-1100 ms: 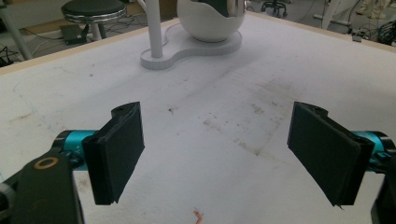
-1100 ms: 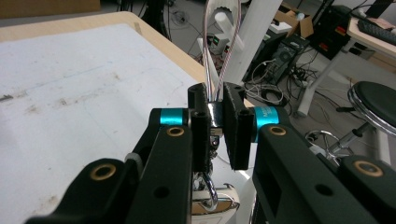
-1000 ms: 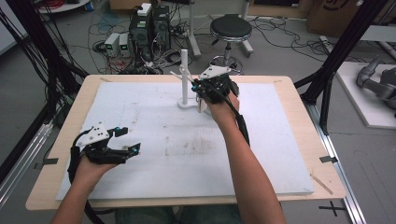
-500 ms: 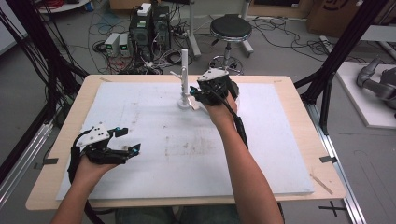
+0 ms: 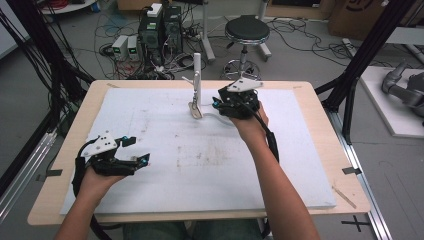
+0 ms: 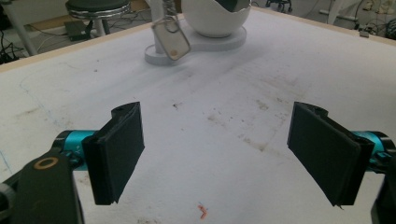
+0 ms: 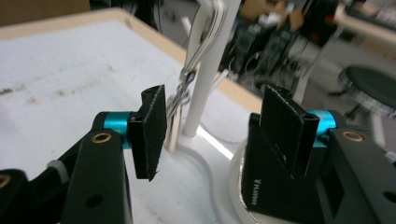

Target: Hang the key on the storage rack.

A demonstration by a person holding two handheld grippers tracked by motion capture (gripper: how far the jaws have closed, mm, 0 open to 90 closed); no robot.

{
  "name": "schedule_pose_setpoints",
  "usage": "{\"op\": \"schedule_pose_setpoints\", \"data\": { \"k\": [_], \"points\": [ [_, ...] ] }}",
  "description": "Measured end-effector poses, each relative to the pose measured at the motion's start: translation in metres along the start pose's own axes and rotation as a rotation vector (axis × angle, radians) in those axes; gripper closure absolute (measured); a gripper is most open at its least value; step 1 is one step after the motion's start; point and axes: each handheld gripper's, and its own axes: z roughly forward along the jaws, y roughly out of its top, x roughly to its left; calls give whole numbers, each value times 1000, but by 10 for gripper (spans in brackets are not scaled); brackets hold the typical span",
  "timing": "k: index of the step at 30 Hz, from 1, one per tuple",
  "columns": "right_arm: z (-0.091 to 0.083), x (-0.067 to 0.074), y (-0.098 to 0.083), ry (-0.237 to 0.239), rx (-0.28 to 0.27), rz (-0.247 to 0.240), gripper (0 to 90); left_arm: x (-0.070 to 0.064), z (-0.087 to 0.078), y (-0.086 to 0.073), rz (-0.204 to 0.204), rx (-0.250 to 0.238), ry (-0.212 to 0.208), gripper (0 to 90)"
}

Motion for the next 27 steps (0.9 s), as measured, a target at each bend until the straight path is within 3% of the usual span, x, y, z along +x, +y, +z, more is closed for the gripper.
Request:
{"op": "schedule_pose_setpoints", "data": {
  "k": [3, 4, 8, 9, 15, 22, 27],
  "points": [
    [-11, -3, -8, 7, -2, 5, 403, 0, -1, 0, -2, -7, 0, 185],
    [-22, -5, -17, 7, -23, 12, 401, -1, 0, 1, -1, -10, 0, 185],
    [-37, -10, -33, 8, -37, 34, 392, -1, 1, 1, 3, -7, 2, 185],
    [-45, -13, -43, 8, -33, 42, 392, -1, 2, 1, 3, -6, 3, 185],
    [-64, -18, -67, -2, -34, 49, 353, -1, 4, 2, -1, -16, 13, 185],
    [-83, -23, -93, -17, -57, 104, 308, 2, 3, 2, -11, -33, 25, 185],
    [-89, -20, -113, -17, -62, 138, 276, 2, 5, 2, -10, -35, 28, 185]
  ]
}}
